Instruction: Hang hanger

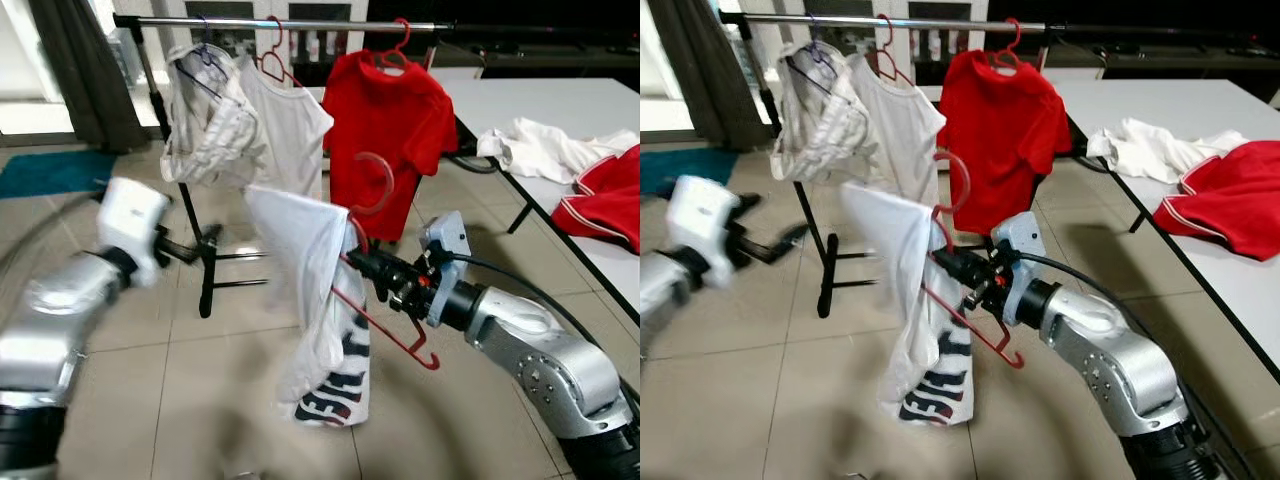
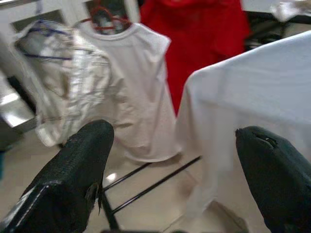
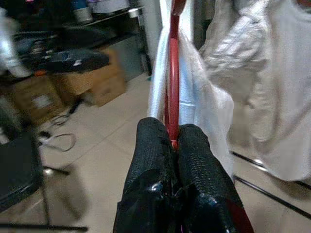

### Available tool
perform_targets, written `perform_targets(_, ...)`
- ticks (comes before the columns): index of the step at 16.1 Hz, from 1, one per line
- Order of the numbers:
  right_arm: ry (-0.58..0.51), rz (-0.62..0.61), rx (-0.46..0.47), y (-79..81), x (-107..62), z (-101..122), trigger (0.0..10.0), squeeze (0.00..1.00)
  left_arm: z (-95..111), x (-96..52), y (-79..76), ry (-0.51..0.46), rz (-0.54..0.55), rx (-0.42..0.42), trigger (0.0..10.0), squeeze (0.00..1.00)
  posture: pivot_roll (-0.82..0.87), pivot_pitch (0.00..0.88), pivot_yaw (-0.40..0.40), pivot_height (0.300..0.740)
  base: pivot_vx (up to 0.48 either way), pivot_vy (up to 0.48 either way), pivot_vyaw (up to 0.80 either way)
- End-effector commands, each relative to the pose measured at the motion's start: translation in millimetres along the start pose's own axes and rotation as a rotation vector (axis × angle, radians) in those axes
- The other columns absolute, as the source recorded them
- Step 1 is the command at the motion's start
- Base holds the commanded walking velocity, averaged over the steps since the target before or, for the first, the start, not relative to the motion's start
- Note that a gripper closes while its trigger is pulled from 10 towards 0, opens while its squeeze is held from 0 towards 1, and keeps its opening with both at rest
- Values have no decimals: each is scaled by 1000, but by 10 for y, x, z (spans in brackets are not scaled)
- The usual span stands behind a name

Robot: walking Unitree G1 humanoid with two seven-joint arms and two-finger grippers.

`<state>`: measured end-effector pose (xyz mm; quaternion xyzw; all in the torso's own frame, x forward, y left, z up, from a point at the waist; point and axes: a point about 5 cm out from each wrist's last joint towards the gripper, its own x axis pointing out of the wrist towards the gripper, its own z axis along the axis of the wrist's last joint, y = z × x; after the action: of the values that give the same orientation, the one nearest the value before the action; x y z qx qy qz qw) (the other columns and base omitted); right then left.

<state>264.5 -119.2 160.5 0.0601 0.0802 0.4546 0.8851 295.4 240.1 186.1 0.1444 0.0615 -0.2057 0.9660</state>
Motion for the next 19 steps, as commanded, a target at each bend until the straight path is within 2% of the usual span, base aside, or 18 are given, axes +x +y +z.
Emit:
perform_targets(1,-71,120,-38,59,-43,202,10000,0,42,-50,198,-11,-39,22,10000,1000,-85,0,-12,740,0,0,0)
perform_targets(3,-91,212,-38,95,-101,270,10000,0,63,-134,400,-20,-61,22,10000,1000,-83,1,-9,740,0,0,0)
perform_targets(4,-96,254,-40,107,-127,293,10000,0,40,-179,438,-13,-122,20,10000,0,-82,3,-8,740,0,0,0)
perform_targets(5,-103,295,-41,126,-149,317,10000,0,-3,-231,415,6,-224,15,10000,0,-83,5,-6,740,0,0,0)
perform_targets(7,-104,330,-41,152,-159,336,10000,0,-49,-250,415,24,-284,14,10000,0,-85,4,-6,740,0,0,0)
perform_targets(9,-103,356,-44,164,-170,350,10000,0,-55,-253,417,-5,-366,-19,10000,0,-91,0,-8,740,0,0,0)
perform_targets(11,-107,369,-46,163,-179,372,10000,0,-86,-256,469,-6,-354,-22,0,0,-92,0,-7,740,0,0,0)
perform_targets(19,-106,359,-56,128,-208,374,10000,0,-147,-300,468,-46,-413,-67,0,0,-92,0,-3,740,0,0,0)
